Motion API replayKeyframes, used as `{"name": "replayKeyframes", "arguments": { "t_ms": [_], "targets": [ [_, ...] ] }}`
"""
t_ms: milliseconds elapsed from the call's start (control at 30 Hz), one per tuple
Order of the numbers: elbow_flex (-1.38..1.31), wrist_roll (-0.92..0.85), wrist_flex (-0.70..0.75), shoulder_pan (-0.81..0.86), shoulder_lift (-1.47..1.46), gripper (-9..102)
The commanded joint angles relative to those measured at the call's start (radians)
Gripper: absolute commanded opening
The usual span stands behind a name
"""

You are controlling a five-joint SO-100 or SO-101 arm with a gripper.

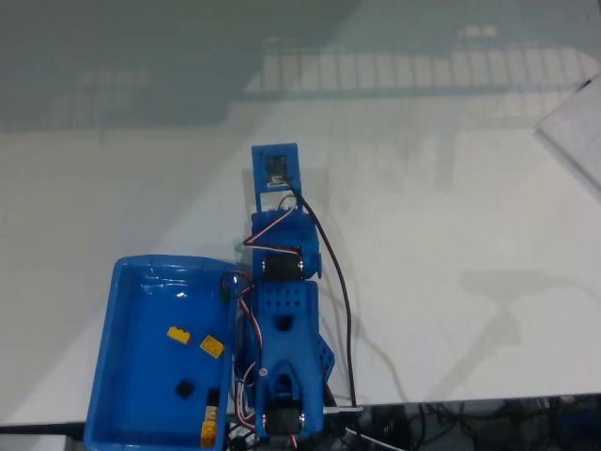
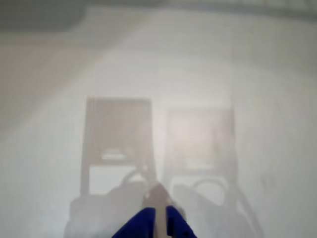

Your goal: Pick up all the lego then put into the bin

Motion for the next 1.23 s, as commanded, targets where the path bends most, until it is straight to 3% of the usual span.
{"name": "replayKeyframes", "arguments": {
  "t_ms": [0,233,1200],
  "targets": [
    [0.034,-0.014,0.06,0.009,0.015,0],
    [0.035,-0.037,0.206,0.032,0.017,0],
    [0.035,-0.032,0.209,0.041,-0.018,0]
  ]
}}
